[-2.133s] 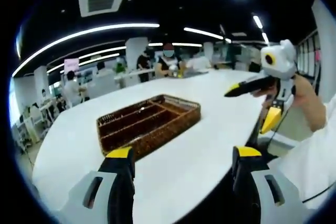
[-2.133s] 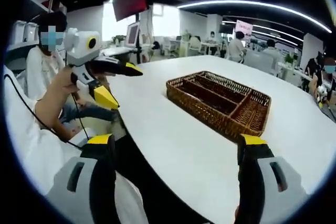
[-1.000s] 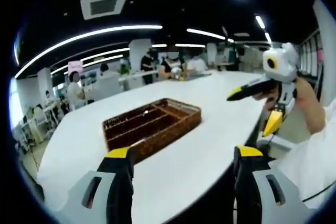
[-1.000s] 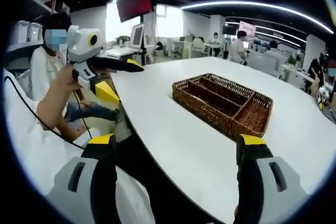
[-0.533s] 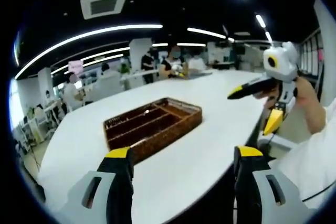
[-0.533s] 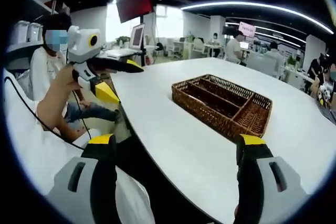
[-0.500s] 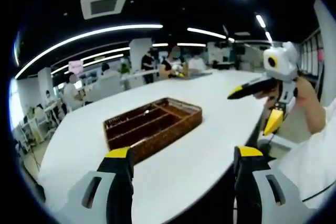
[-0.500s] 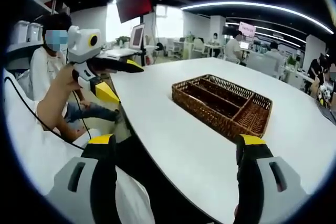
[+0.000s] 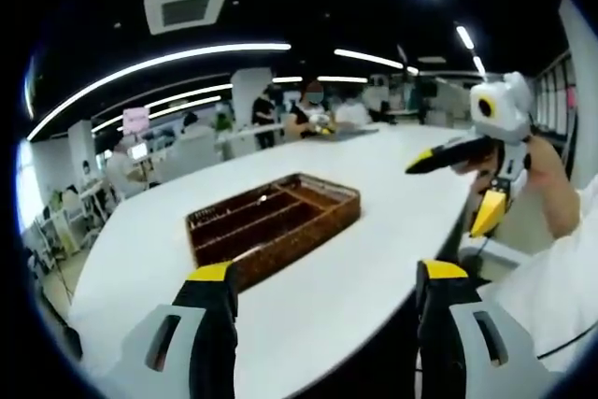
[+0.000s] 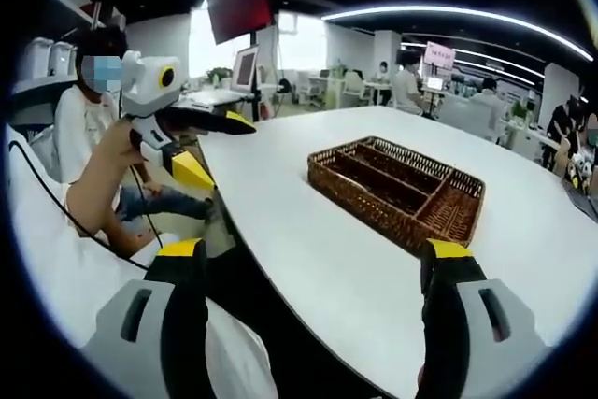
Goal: Arrange the knives, forks, and spoons in their matching storage slots by inserting each utensil handle-first until every utensil is classified and aligned in the correct compartment
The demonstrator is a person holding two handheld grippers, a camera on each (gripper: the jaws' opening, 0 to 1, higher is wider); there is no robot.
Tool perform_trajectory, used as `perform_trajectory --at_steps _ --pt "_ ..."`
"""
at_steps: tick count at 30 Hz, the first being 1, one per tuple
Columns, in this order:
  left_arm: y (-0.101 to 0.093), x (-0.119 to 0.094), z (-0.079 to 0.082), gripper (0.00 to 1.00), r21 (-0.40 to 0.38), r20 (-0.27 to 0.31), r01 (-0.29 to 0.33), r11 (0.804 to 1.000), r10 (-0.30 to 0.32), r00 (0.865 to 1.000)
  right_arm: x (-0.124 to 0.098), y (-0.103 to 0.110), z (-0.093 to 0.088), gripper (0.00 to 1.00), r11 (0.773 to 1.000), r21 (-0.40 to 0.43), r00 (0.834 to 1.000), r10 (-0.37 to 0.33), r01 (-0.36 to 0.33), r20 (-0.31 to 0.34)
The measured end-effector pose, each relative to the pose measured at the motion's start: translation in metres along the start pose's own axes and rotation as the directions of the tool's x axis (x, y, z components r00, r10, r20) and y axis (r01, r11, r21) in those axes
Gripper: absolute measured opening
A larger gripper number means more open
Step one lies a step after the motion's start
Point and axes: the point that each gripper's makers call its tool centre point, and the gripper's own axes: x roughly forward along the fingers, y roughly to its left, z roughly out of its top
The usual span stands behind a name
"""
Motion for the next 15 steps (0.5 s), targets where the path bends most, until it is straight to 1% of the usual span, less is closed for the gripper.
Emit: perform_trajectory --at_steps 15 --pt "0.0020 -0.0025 -0.0002 0.78 0.001 -0.002 -0.004 1.000 0.004 1.000 0.0022 0.0045 0.0020 0.98 1.000 0.003 1.000 0.005 -0.005 0.009"
